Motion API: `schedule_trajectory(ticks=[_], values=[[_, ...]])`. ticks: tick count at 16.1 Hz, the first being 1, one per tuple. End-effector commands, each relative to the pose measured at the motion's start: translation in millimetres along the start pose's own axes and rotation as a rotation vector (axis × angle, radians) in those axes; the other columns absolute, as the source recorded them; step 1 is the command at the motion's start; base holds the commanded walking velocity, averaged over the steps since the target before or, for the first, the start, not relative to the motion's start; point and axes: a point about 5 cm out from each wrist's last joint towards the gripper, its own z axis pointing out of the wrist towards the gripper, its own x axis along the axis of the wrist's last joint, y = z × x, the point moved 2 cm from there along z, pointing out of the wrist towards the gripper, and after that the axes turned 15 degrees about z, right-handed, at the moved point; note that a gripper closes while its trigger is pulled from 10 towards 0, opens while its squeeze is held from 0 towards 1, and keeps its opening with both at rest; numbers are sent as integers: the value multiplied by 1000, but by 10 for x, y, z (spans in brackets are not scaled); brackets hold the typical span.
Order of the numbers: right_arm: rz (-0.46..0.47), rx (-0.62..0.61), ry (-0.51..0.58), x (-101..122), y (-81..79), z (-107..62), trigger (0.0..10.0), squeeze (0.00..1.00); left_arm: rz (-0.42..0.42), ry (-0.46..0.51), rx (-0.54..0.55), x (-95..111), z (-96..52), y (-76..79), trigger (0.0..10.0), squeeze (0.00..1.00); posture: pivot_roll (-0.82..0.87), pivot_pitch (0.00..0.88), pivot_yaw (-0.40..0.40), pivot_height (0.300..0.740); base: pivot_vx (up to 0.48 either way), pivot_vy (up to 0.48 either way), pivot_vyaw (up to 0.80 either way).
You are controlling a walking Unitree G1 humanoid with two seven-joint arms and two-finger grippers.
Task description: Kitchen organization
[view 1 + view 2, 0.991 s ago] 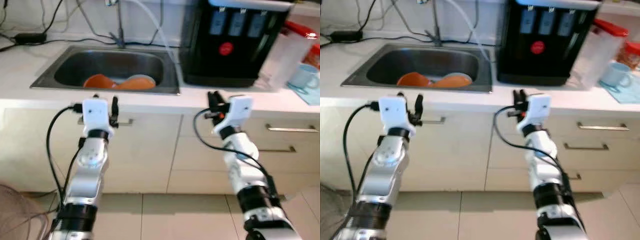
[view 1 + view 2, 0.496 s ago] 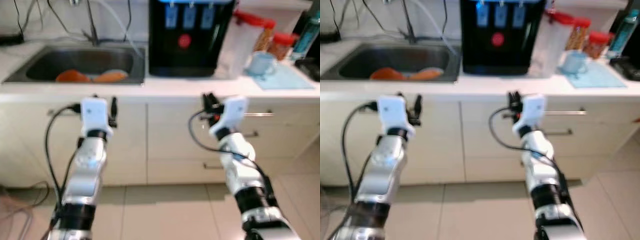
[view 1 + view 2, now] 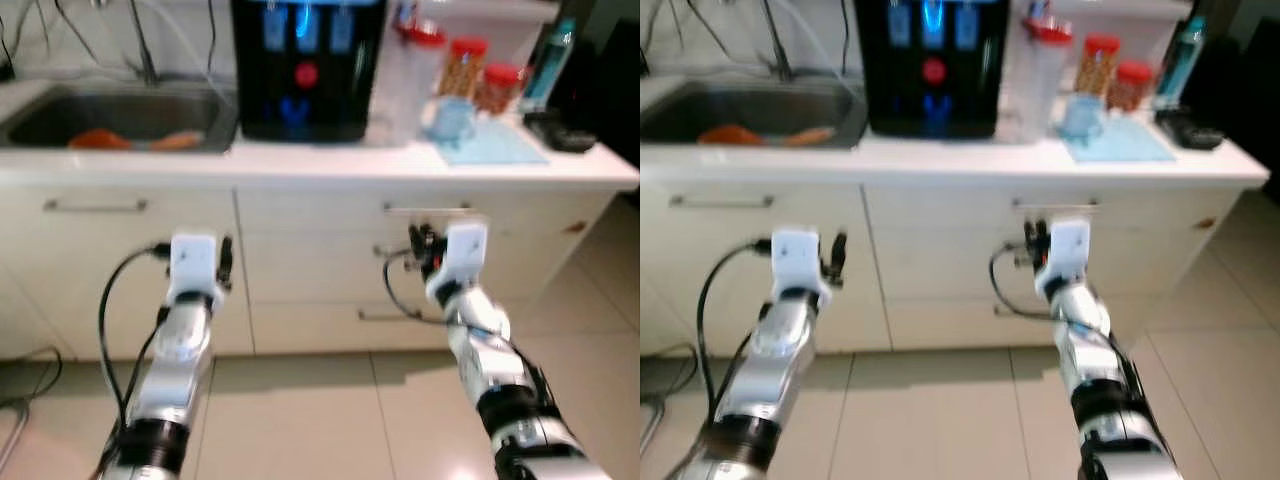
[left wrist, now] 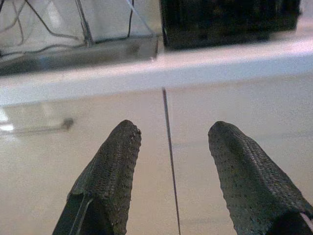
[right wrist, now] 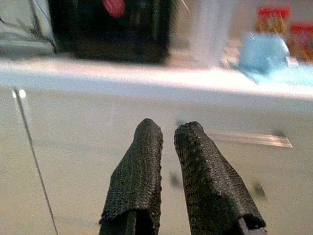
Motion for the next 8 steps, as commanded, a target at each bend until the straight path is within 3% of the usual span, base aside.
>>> schedule_trajectory(ticks=[1,2,3,4,5,7,8], values=[[-14,-70,-102,-254,217,-153,10000,0,10,-72,-66,-249,-76,173,10000,0,69,0,-7,740,0,-382,0],[-15,-76,-117,-292,232,-173,10000,0,13,-87,-71,-296,-90,185,10000,0,69,0,-7,740,0,-382,0],[-25,-114,-224,-546,321,-329,10000,0,20,-195,-92,-601,-200,231,10000,0,63,0,-10,740,0,-281,0],[-29,-120,-243,-589,337,-359,10000,0,22,-213,-96,-651,-221,238,10000,0,63,0,-10,740,0,-251,0],[-39,-157,-352,-830,419,-546,10000,0,37,-310,-129,-921,-357,272,10000,0,60,1,-12,740,0,-251,0],[-30,-186,-430,-1005,479,-715,10000,0,63,-397,-172,-1147,-509,316,10000,0,61,1,-12,740,0,0,0],[-33,-212,-501,-1154,523,-875,10000,0,74,-474,-193,-1345,-669,340,10000,0,59,3,-12,740,0,0,0]])
